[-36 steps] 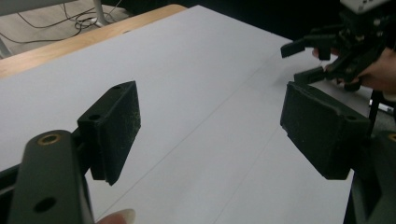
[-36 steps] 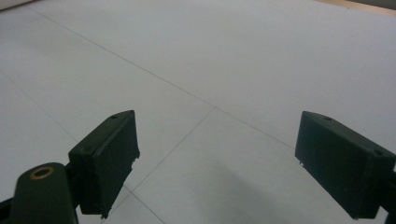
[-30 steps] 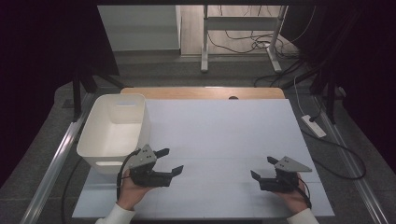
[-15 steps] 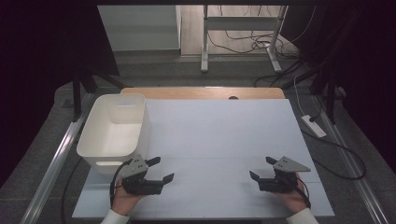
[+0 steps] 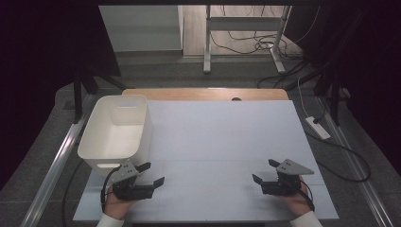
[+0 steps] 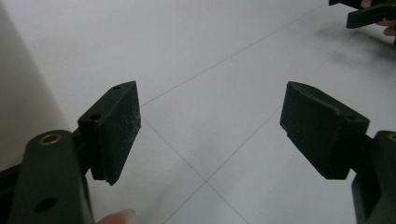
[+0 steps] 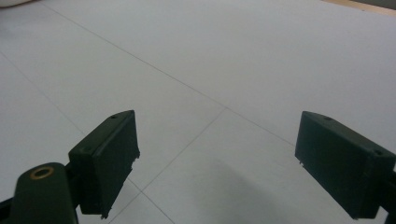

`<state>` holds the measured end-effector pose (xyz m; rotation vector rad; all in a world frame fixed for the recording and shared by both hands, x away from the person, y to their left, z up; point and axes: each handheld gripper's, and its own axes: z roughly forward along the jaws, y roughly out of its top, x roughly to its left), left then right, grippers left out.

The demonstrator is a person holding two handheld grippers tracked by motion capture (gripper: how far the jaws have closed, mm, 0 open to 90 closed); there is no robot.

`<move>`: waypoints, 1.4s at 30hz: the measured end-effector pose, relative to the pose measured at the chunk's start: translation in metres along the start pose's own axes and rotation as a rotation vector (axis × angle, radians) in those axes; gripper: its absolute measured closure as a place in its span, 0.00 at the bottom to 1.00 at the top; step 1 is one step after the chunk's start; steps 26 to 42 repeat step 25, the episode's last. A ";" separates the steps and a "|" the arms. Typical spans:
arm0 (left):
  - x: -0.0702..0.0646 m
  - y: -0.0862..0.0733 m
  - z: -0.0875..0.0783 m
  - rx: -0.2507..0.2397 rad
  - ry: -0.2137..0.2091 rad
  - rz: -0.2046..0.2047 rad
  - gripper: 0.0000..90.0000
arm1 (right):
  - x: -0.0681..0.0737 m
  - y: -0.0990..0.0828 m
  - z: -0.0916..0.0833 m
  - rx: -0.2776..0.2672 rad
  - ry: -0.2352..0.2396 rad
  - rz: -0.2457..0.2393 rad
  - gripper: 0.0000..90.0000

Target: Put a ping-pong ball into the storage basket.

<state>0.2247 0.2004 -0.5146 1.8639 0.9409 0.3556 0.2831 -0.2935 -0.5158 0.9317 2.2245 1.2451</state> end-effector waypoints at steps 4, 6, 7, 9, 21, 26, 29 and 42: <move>0.003 -0.004 0.001 0.009 0.004 -0.008 0.24 | 0.001 0.000 0.001 0.003 0.011 -0.002 0.15; 0.003 -0.005 0.002 0.013 0.006 -0.007 0.24 | 0.001 0.000 0.001 0.005 0.013 -0.005 0.15; 0.003 -0.005 0.002 0.013 0.006 -0.007 0.24 | 0.001 0.000 0.001 0.004 0.015 -0.005 0.15; 0.003 -0.005 0.003 0.016 0.009 -0.003 0.24 | 0.002 0.000 0.001 0.002 0.017 -0.007 0.15; 0.000 -0.004 0.006 0.019 0.004 -0.007 0.24 | 0.003 0.000 0.000 -0.005 0.033 -0.014 0.15; -0.001 -0.004 0.007 0.020 0.002 -0.002 0.24 | 0.004 0.000 -0.001 -0.007 0.039 -0.016 0.15; -0.001 -0.004 0.007 0.020 0.002 -0.002 0.24 | 0.004 0.000 -0.001 -0.007 0.039 -0.016 0.15; -0.001 -0.004 0.007 0.020 0.002 -0.002 0.24 | 0.004 0.000 -0.001 -0.007 0.039 -0.016 0.15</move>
